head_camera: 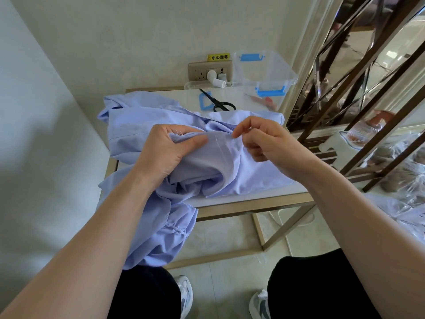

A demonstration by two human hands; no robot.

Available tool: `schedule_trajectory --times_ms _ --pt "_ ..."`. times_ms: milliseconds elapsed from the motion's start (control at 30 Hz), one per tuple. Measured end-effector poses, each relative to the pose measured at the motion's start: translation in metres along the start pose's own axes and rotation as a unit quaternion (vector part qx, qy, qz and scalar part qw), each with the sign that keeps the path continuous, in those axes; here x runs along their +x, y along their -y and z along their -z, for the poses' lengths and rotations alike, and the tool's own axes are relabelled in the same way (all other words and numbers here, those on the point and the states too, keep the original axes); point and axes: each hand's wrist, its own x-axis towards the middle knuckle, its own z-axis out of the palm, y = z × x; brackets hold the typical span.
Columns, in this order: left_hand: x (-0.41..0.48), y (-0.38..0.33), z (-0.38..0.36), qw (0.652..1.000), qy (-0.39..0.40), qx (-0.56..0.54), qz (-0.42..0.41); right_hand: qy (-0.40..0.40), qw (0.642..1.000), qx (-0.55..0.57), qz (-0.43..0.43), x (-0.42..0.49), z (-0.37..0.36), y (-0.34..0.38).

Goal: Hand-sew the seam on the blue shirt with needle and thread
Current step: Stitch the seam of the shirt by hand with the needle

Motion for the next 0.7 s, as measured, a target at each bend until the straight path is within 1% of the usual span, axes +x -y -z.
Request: schedule_trajectory --times_ms 100,200,367,500,567,700 --pt "0.000 0.001 0.000 1.000 -0.004 -0.001 -0.007 -0.009 0.999 0.028 0.044 -0.001 -0.001 -0.001" --pt "0.000 0.002 0.000 1.000 -0.004 0.004 -0.014 -0.005 0.997 0.034 0.064 0.000 -0.003 -0.001" --pt "-0.001 -0.001 -0.003 1.000 0.007 0.012 -0.012 -0.002 0.996 0.068 0.050 0.002 -0.009 -0.003" --pt "-0.002 -0.003 -0.002 1.000 0.022 0.011 -0.011 0.036 0.993 0.109 0.021 0.005 -0.012 -0.004" --pt "-0.003 -0.004 -0.001 1.000 0.024 0.003 -0.013 0.051 0.992 0.117 0.023 0.007 -0.013 -0.006" --pt "-0.003 -0.004 -0.001 1.000 0.025 0.006 -0.018 0.054 0.990 0.127 0.033 0.011 -0.012 -0.010"
